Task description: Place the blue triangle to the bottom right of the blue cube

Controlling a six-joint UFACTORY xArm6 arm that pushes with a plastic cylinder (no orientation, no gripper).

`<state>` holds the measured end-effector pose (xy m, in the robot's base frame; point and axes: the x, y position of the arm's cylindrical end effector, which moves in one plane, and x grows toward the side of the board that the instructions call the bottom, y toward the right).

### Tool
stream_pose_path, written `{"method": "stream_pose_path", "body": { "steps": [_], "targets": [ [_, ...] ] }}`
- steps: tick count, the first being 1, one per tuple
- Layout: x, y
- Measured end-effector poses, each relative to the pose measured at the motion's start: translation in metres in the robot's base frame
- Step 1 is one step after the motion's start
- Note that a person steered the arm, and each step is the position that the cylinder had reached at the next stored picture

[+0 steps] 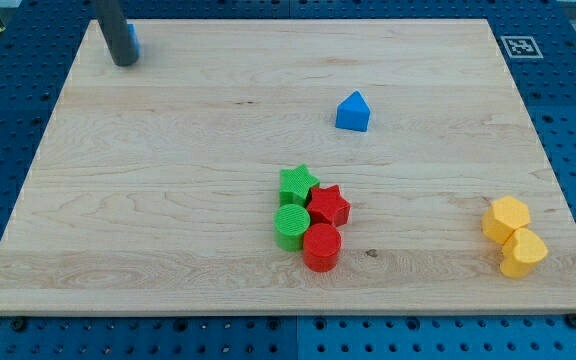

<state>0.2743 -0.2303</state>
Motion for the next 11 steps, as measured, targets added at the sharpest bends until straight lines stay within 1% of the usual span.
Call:
{"method": "stream_pose_path", "body": {
  "steps": [1, 3, 5, 8, 9, 10, 11],
  "targets": [
    [-0.001, -0.003],
    [-0.005, -0.062],
    [-0.028, -0.062],
    [-0.03, -0.035],
    [-0.03, -0.034],
    [-0.023, -0.039],
    [0.038, -0.047]
  ]
}}
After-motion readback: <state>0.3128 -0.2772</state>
